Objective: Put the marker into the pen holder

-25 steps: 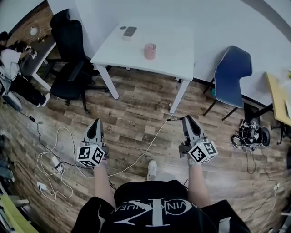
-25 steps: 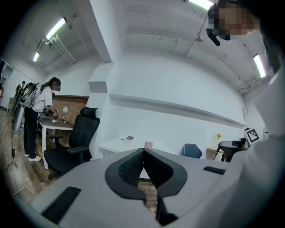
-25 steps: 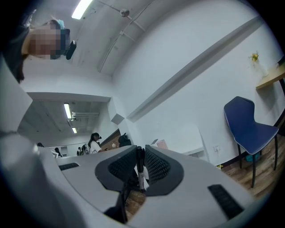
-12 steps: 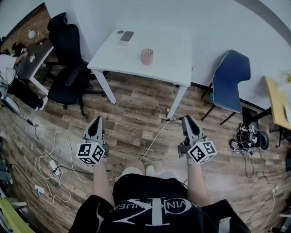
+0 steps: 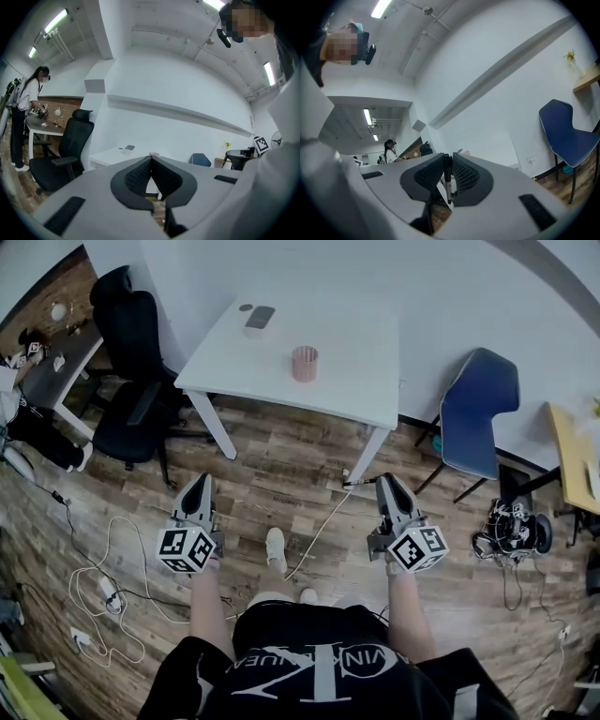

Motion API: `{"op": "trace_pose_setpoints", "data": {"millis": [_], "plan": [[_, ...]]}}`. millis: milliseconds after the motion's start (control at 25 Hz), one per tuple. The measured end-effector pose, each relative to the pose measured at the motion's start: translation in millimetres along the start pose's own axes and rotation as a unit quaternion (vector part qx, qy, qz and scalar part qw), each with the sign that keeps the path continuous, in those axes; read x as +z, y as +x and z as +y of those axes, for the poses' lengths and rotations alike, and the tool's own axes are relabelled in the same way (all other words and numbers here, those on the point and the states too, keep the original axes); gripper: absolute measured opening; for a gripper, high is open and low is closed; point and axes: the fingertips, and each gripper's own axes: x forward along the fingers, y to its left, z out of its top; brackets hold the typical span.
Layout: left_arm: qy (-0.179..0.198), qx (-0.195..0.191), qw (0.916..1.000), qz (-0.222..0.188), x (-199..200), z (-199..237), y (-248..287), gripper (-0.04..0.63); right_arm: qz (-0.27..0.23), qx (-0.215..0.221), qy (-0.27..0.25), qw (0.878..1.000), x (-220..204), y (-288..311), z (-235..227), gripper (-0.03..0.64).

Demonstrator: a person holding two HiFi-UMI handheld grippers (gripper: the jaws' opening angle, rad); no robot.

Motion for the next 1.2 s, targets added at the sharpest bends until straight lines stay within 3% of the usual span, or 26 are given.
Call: {"op": "trace_pose_setpoints", "data": {"millis": [680,1200], "plan": [[-0.017,-0.038,0.9990,0.019,11,75,150,0.014,0.006,-0.019,0.006,1.000,7,148,-23,0.069],[-0.002,-0.109,0.9929,0.048,12,111,249,0.014,-0.005,-0.063,0.014,0.998,4,231,-38,0.069]]}}
